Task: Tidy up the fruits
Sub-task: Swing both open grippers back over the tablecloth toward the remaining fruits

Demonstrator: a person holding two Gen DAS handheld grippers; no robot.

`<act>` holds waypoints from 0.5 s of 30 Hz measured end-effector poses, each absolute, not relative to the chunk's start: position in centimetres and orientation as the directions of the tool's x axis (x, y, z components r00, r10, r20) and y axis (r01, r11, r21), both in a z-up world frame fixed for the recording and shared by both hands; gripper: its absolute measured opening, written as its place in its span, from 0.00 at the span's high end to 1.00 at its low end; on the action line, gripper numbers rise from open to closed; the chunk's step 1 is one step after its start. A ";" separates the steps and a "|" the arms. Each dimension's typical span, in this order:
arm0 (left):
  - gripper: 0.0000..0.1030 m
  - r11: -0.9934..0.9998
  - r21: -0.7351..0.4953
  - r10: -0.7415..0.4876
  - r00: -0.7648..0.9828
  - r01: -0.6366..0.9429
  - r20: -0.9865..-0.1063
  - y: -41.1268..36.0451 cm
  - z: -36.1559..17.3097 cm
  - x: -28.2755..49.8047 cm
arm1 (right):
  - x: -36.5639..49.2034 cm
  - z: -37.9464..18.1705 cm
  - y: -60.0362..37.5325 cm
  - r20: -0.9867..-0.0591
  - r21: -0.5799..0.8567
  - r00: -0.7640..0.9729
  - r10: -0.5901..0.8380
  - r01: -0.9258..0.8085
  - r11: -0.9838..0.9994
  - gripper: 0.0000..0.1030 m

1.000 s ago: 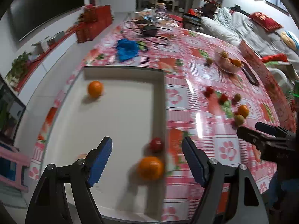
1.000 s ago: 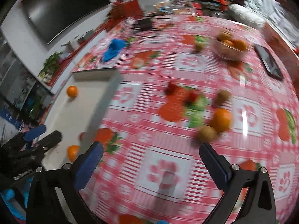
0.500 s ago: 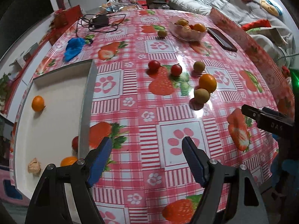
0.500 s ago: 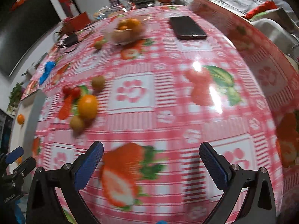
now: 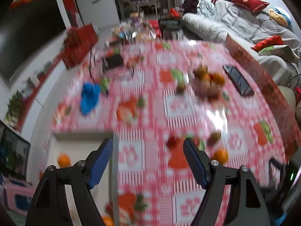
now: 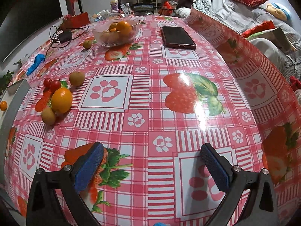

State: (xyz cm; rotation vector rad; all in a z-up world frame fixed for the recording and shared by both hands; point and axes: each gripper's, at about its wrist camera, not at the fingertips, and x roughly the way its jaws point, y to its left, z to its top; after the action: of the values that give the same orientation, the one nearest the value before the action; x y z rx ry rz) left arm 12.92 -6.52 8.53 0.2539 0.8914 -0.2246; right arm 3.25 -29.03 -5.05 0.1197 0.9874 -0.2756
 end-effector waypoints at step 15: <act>0.22 0.843 0.219 -0.149 0.604 0.491 -0.783 -16.3 2.7 24.3 | 4.1 -5.2 -29.3 -0.829 -0.023 0.536 -0.157 0.248 0.968 0.00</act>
State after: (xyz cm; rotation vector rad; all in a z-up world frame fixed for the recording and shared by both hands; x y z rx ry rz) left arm 24.31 -16.25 2.66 0.4417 0.8467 -0.3847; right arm 4.09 -29.27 -5.16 0.1020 0.9759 -0.2417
